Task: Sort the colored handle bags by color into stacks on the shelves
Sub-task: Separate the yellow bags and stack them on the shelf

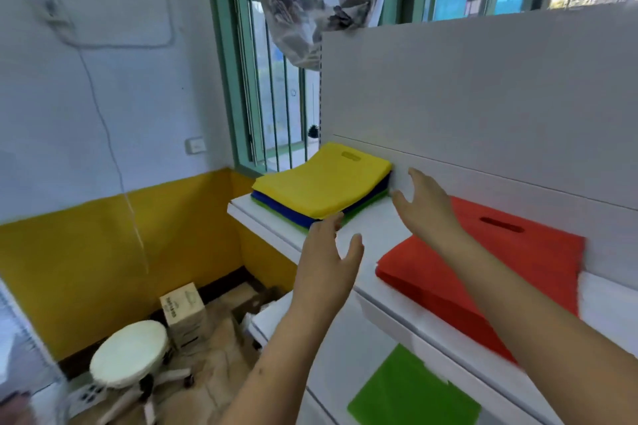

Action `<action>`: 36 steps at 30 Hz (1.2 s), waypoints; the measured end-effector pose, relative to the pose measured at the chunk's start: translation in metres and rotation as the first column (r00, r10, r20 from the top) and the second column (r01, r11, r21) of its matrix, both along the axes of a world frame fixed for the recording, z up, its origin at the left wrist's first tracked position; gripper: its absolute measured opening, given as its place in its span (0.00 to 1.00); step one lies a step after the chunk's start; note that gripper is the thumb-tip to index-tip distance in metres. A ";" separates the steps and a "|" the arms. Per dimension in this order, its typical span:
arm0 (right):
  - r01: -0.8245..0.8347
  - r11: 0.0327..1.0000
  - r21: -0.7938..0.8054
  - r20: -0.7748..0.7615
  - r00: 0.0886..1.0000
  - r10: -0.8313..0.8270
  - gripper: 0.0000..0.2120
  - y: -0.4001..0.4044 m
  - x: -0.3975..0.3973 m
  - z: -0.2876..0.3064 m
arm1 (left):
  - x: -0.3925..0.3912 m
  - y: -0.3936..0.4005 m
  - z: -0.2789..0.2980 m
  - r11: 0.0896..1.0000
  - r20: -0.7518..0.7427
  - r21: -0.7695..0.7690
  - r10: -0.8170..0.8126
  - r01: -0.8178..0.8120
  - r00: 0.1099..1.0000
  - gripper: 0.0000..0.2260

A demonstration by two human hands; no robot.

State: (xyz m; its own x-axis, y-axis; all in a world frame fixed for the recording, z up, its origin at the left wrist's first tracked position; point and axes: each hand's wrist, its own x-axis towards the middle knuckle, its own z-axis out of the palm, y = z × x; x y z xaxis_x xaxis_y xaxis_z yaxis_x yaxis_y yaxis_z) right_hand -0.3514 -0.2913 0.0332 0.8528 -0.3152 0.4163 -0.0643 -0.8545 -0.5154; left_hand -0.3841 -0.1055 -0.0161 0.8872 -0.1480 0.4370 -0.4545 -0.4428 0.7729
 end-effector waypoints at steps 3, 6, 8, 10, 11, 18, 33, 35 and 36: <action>0.000 1.000 -0.009 -0.072 0.997 0.000 0.26 0.020 0.039 -0.005 | 0.038 0.033 -0.003 1.000 -0.021 -0.011 0.026 -0.026 0.999 0.22; 0.011 0.996 -0.085 -0.164 0.986 -0.025 0.33 0.028 0.082 -0.005 | 0.079 0.055 -0.004 0.997 -0.040 -0.057 0.057 -0.059 0.998 0.22; 0.051 0.986 -0.158 -0.194 0.978 -0.081 0.36 0.028 0.108 -0.002 | 0.108 0.062 -0.004 0.994 -0.043 -0.073 0.082 -0.085 0.996 0.22; 0.085 0.972 -0.220 -0.222 0.966 -0.135 0.39 0.024 0.138 -0.002 | 0.140 0.064 -0.006 0.994 -0.040 -0.053 0.098 -0.100 0.994 0.22; 0.102 0.966 -0.237 -0.240 0.958 -0.160 0.40 0.022 0.150 -0.003 | 0.153 0.064 -0.005 0.994 -0.033 -0.030 0.105 -0.106 0.994 0.22; 0.181 0.943 -0.280 -0.381 0.880 -0.282 0.46 0.007 0.238 -0.020 | 0.265 0.070 0.002 0.966 0.037 0.142 0.212 -0.215 0.977 0.24; 0.282 0.815 -0.506 -0.318 0.818 -0.480 0.40 0.006 0.284 -0.059 | 0.363 0.071 -0.038 0.823 -0.143 0.549 0.267 -0.148 0.953 0.29; 0.252 0.748 -0.614 -0.270 0.823 -0.499 0.29 0.013 0.285 -0.057 | 0.363 0.068 -0.034 0.790 -0.094 0.595 0.248 -0.145 0.964 0.23; 0.215 0.730 -0.649 -0.250 0.846 -0.471 0.23 0.017 0.287 -0.058 | 0.362 0.068 -0.032 0.778 -0.065 0.612 0.228 -0.141 0.972 0.20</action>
